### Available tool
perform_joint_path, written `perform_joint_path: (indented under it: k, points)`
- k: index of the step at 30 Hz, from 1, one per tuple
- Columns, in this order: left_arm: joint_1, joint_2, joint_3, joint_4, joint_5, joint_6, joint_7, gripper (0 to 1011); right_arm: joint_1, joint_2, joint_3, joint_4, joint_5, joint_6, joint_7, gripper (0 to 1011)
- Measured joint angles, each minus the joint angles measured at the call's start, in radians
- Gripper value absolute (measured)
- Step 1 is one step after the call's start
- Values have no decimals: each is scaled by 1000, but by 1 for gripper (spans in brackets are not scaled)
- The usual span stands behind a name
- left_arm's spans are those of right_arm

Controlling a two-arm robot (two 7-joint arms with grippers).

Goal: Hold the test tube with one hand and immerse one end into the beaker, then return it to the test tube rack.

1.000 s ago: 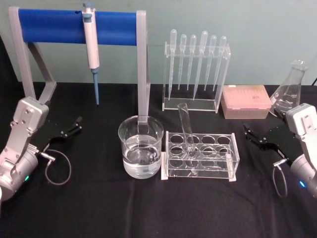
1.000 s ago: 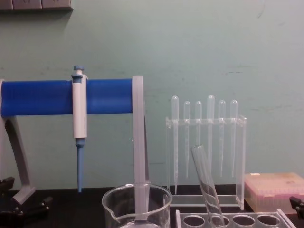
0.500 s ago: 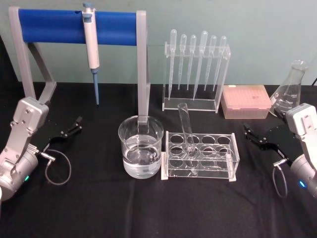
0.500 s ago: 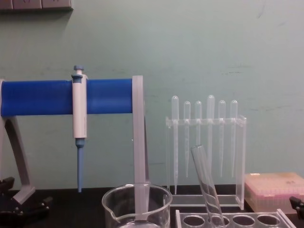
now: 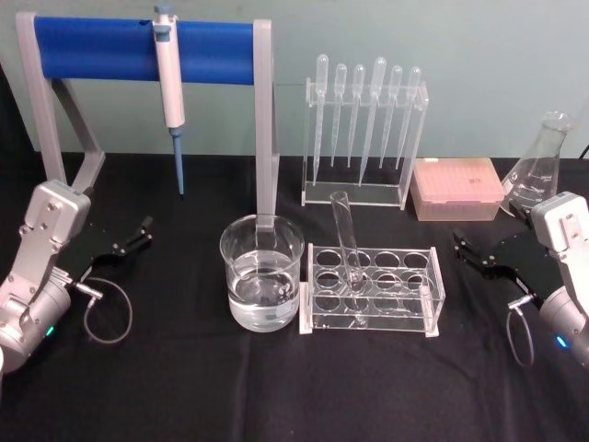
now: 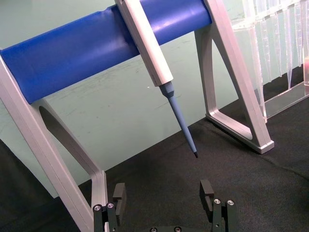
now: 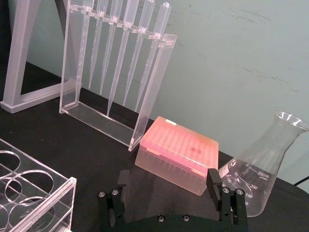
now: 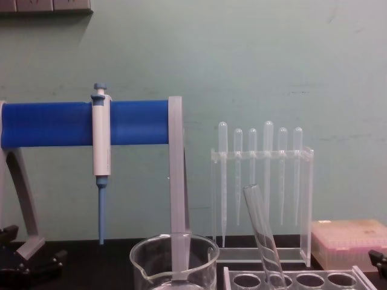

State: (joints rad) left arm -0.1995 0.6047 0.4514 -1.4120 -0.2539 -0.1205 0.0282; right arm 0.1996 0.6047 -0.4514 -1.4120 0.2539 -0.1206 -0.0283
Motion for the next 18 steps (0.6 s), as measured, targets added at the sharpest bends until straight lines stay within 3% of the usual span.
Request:
perform_joint_path:
  k: [18]
  points:
    - [0,0,0,0,0,0,0,1000,0,0,0,0,0,0,0,1002]
